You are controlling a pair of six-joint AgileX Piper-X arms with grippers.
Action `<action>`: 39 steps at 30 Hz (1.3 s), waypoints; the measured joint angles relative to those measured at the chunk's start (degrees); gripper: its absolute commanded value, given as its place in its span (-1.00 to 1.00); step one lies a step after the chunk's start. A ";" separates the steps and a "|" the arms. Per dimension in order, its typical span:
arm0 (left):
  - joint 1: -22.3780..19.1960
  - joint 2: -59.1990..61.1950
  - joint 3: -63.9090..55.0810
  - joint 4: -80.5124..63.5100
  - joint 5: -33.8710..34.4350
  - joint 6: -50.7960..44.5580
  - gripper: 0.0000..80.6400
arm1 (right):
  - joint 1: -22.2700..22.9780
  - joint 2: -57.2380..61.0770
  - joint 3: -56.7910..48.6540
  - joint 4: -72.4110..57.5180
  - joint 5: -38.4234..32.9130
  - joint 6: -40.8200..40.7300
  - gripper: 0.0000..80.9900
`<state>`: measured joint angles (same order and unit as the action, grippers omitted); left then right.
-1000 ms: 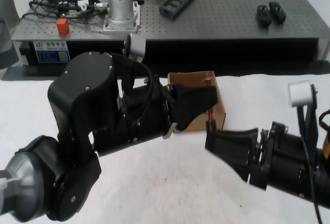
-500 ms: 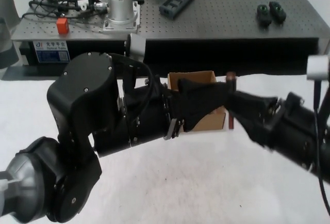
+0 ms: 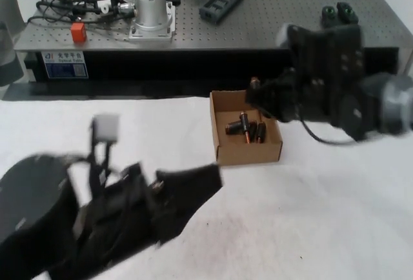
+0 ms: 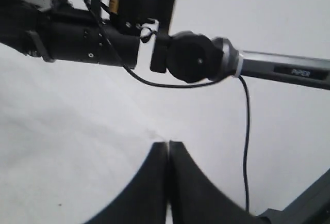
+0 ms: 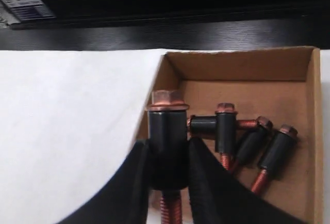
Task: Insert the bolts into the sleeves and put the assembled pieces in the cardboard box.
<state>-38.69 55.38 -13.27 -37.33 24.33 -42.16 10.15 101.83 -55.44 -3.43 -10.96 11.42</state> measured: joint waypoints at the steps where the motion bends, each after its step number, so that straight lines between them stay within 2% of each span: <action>1: 0.00 -2.10 0.91 3.02 -1.19 1.09 -0.98 | 0.00 2.64 -6.10 3.43 1.73 -0.79 -0.88; 4: 0.00 -6.01 1.57 10.78 -3.91 4.38 -0.98 | 0.00 12.54 -15.29 9.91 4.19 -1.37 -0.88; 7: 0.00 -11.26 1.73 22.93 -9.09 9.07 -0.98 | 0.00 15.42 -20.54 15.86 5.06 -1.37 -0.98; 8: 0.00 -13.01 1.73 26.76 -11.09 10.19 -0.98 | 0.00 15.50 -20.80 16.27 5.06 -1.37 -0.89; 12: 0.00 -17.49 1.86 35.40 -15.61 11.91 -0.98 | 0.00 15.09 -21.07 17.04 5.06 -1.37 -0.28; 14: 0.00 -19.26 1.86 38.51 -16.99 12.41 -0.98 | 0.00 14.01 -20.95 17.95 4.74 -1.54 -0.12; 18: 0.00 -24.94 1.86 48.29 -20.94 14.15 -0.98 | 0.00 5.95 -16.93 18.41 4.09 -3.18 -0.25; 22: 0.00 -29.16 1.86 57.31 -23.71 15.27 -0.98 | 0.00 -5.52 -9.12 16.43 2.65 -4.73 -0.56; 27: 0.00 -35.86 1.86 68.91 -24.85 15.74 -0.98 | 0.00 -23.17 6.61 12.41 1.71 -6.30 -0.98; 28: 0.00 -39.01 1.86 71.65 -24.93 15.74 -0.98 | 0.00 -28.24 9.96 12.28 1.48 -6.44 -0.88; 36: 0.00 -46.58 1.86 73.58 -26.39 15.60 -0.98 | 0.00 -63.31 35.93 16.27 -0.46 -6.54 -0.88; 39: 0.00 -46.55 1.96 73.70 -26.61 15.60 -0.98 | 0.00 -69.62 42.06 19.02 -2.25 -6.21 -0.88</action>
<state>-38.69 8.84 -11.30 36.37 -2.28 -26.55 10.15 32.21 -13.38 15.59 -13.21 5.20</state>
